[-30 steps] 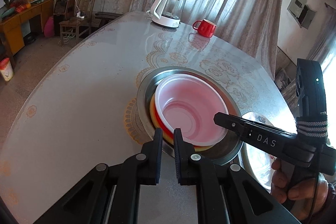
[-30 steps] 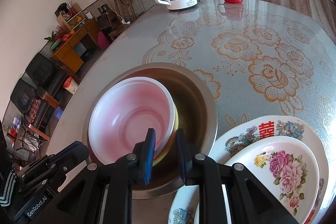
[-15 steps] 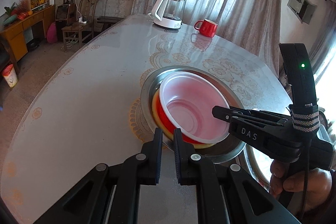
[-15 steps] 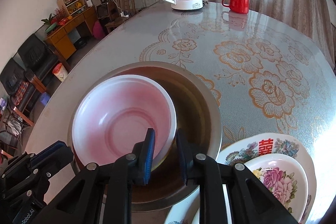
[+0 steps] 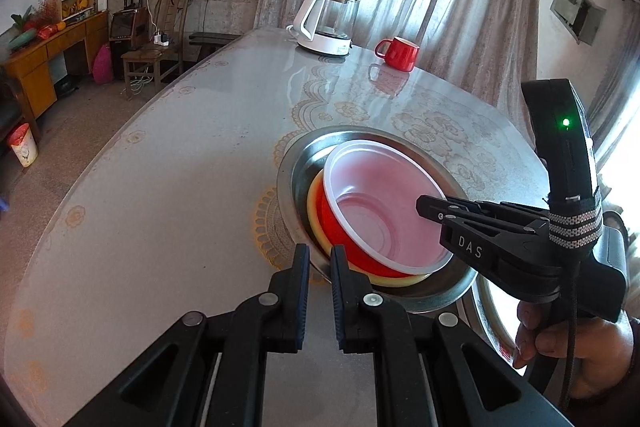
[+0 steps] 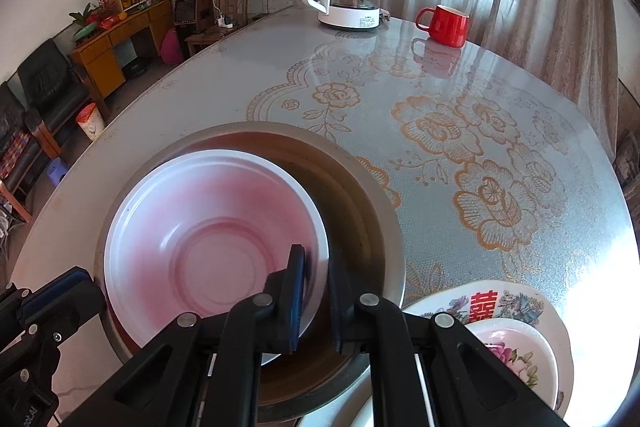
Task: Organize plates and bowls
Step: 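Open both tools and close them on the steel basin rim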
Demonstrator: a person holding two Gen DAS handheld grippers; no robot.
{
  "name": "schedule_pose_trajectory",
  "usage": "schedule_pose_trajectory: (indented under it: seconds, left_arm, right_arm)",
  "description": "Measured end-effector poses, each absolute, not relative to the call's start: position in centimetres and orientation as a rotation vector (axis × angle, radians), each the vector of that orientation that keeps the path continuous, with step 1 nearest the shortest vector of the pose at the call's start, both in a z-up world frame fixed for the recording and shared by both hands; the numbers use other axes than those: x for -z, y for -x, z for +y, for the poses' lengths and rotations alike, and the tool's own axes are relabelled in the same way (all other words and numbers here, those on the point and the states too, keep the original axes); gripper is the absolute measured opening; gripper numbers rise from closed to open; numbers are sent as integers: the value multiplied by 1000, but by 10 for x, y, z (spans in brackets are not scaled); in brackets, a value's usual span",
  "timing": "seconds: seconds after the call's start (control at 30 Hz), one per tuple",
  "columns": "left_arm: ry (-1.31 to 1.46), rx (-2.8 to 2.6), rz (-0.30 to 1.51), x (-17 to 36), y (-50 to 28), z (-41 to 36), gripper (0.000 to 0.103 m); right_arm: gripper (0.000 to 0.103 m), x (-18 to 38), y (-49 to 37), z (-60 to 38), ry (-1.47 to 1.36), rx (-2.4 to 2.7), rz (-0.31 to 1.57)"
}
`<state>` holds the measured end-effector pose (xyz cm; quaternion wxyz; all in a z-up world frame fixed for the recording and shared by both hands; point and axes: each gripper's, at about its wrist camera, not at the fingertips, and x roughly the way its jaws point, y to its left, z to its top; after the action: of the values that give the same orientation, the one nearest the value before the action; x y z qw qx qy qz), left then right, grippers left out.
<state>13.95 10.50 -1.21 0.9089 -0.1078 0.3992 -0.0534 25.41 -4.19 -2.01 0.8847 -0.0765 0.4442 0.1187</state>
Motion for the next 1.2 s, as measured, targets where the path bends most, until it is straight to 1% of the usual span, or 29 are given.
schedule_pose_trajectory:
  seconds: [0.1, 0.17, 0.27, 0.77, 0.8, 0.83, 0.87, 1.13, 1.2]
  left_arm:
    - [227, 109, 822, 12, -139, 105, 11]
    - [226, 107, 821, 12, -139, 105, 11]
    - [233, 104, 822, 12, -139, 106, 11]
    - [256, 63, 824, 13, -141, 114, 11]
    - [255, 60, 823, 13, -141, 114, 11]
    - [252, 57, 823, 12, -142, 114, 11]
    - [250, 57, 822, 12, -142, 114, 11]
    - [271, 28, 825, 14, -147, 121, 12]
    - [290, 22, 828, 15, -149, 126, 12]
  right_arm:
    - [11, 21, -255, -46, 118, -265, 937]
    - [17, 21, -254, -47, 101, -278, 936]
    - [18, 19, -252, -49, 81, -287, 931]
    - [19, -10, -230, -86, -52, -299, 849]
    - [19, -9, -231, -90, -65, -292, 853]
    - [23, -9, -232, -94, -76, -279, 857]
    - [24, -8, -234, -97, -79, -268, 859]
    - [24, 4, -247, -96, -52, -251, 894]
    - [21, 7, -250, -94, -38, -243, 903]
